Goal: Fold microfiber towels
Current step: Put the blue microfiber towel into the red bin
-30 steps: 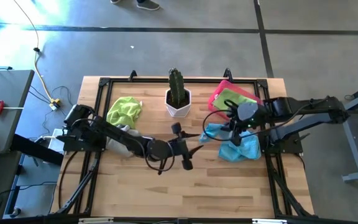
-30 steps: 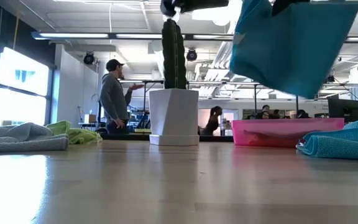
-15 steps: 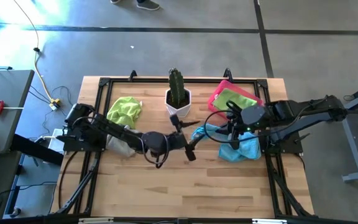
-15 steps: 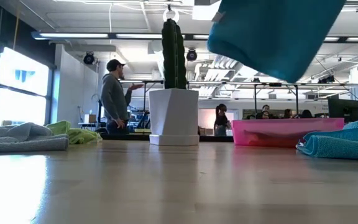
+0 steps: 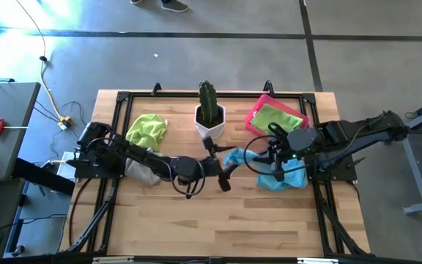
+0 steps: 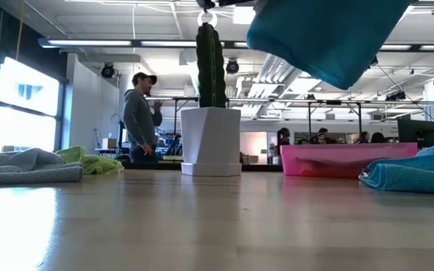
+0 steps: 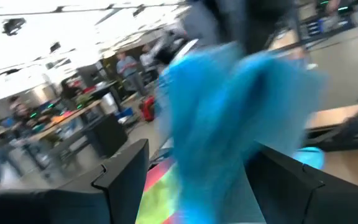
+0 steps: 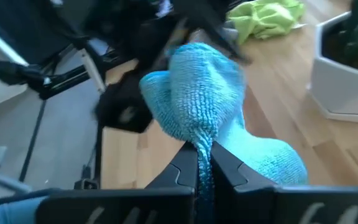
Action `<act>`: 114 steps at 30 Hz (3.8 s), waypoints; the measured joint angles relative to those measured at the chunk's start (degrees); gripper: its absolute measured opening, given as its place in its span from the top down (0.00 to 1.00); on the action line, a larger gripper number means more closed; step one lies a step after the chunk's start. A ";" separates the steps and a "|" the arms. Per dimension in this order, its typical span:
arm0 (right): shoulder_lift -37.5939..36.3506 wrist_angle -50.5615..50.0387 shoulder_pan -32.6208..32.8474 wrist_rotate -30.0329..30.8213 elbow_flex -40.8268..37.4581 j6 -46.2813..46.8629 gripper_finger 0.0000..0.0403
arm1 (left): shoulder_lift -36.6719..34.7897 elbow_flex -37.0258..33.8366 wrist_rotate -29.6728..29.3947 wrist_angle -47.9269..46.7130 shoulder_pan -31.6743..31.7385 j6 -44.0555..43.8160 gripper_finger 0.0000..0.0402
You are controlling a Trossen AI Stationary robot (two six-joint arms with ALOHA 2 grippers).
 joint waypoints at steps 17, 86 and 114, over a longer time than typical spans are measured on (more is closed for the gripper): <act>0.00 -0.02 2.31 -0.43 0.00 -4.59 1.00 | 0.00 -0.02 16.73 -1.65 0.44 -12.13 0.55; 17.86 118.66 4.71 15.86 -45.32 -58.73 0.61 | -22.26 27.95 26.87 -58.53 5.14 -36.53 1.00; 25.03 113.69 3.70 18.10 -31.34 -61.77 0.59 | -20.57 28.13 27.60 -56.86 5.16 -35.60 1.00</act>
